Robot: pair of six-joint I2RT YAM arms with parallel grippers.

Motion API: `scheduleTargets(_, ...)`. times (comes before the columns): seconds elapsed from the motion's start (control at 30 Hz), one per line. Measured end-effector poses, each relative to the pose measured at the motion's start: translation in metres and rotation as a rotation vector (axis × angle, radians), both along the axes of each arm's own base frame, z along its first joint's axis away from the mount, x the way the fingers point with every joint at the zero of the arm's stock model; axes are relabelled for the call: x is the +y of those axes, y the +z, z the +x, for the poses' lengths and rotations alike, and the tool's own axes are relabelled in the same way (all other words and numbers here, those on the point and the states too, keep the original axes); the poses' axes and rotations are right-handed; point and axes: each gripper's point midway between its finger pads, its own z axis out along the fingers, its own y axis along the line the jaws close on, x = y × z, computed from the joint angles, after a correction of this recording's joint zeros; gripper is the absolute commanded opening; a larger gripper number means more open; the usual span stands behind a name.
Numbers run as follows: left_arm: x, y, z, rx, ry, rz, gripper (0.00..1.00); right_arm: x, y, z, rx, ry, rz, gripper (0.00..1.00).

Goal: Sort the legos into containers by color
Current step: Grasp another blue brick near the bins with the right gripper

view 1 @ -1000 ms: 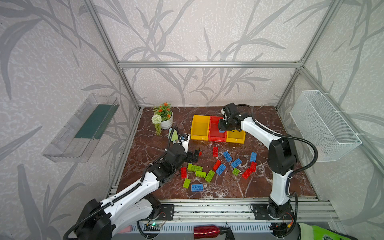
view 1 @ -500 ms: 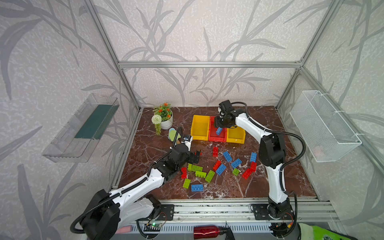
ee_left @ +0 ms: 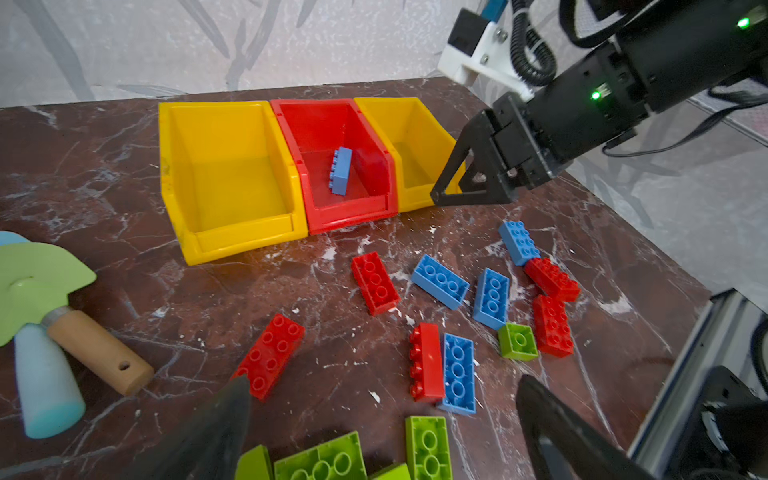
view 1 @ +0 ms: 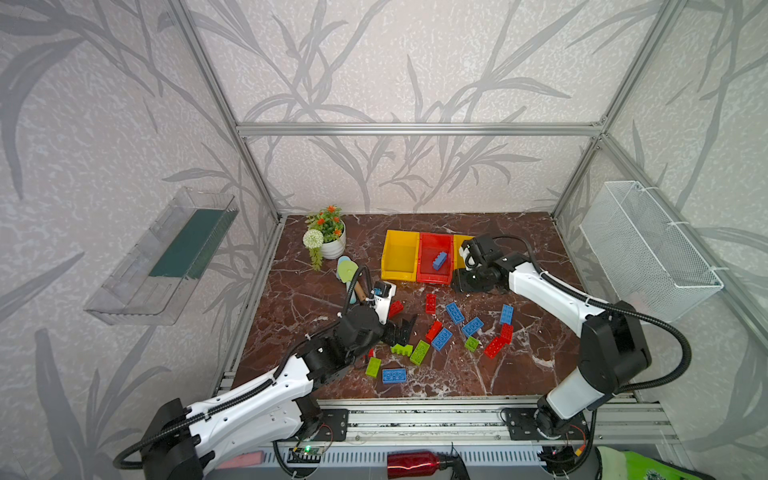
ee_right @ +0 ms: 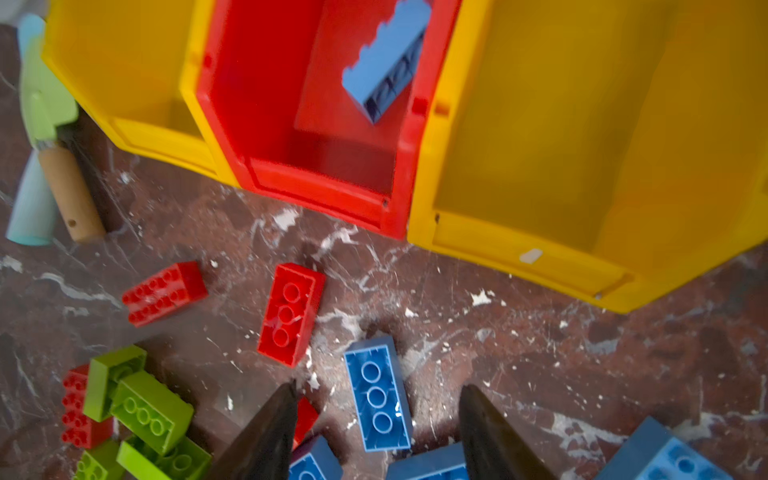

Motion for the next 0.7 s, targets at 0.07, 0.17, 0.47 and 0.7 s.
scheduleTargets(0.07, -0.003, -0.006, -0.014, 0.011, -0.025, 0.002, 0.99, -0.005, -0.021, -0.017, 0.046, 0.008, -0.017, 0.63)
scheduleTargets(0.17, -0.003, -0.015, -0.028, 0.027, -0.051, 0.009, 0.99, -0.006, -0.039, -0.035, 0.094, 0.026, -0.033, 0.63)
scheduleTargets(0.47, 0.010, -0.020, -0.034, 0.013, -0.040, 0.017, 0.99, 0.017, -0.054, -0.036, 0.102, 0.064, -0.033, 0.60)
scheduleTargets(0.7, 0.020, -0.026, -0.036, -0.001, -0.027, 0.033, 0.99, 0.018, -0.082, -0.035, 0.154, 0.050, -0.100, 0.49)
